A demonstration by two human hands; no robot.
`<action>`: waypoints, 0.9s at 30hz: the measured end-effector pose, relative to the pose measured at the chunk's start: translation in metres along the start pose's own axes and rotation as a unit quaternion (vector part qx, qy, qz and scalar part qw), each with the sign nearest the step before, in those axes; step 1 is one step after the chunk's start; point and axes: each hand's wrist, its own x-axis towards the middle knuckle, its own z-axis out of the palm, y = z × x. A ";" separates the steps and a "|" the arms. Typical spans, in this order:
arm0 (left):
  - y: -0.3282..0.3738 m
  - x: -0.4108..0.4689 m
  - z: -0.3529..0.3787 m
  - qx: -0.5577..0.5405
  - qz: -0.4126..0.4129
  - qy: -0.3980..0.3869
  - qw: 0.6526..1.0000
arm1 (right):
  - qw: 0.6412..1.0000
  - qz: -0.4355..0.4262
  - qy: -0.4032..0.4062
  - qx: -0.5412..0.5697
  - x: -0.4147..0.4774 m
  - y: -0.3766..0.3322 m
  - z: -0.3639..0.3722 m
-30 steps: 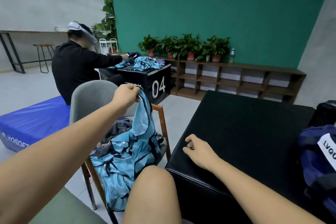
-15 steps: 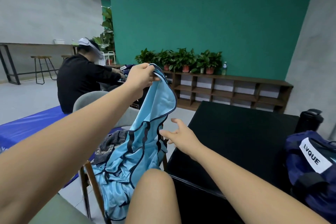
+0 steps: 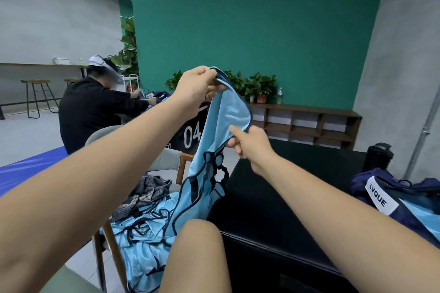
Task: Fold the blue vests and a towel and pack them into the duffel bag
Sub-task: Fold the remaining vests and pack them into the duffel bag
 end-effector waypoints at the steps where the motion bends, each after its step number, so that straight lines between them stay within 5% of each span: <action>1: 0.001 -0.001 0.003 0.000 0.003 -0.005 1.000 | 1.000 -0.012 0.015 -0.003 0.001 -0.008 -0.007; 8: -0.021 -0.022 0.009 0.088 -0.011 -0.016 0.996 | 0.993 -0.094 0.061 -0.048 -0.011 -0.074 -0.070; 15: -0.085 -0.074 0.015 0.192 -0.082 -0.132 0.969 | 0.983 -0.116 0.087 -0.113 -0.023 -0.105 -0.121; 18: -0.120 -0.103 0.016 0.285 -0.087 -0.209 0.931 | 0.981 -0.122 0.096 -0.115 -0.029 -0.115 -0.137; 22: -0.172 -0.126 0.015 0.515 -0.016 -0.283 0.809 | 0.980 -0.125 0.106 -0.117 -0.034 -0.122 -0.156; 27: -0.200 -0.118 0.002 0.536 -0.029 -0.235 0.810 | 0.977 -0.117 0.129 -0.124 -0.037 -0.120 -0.187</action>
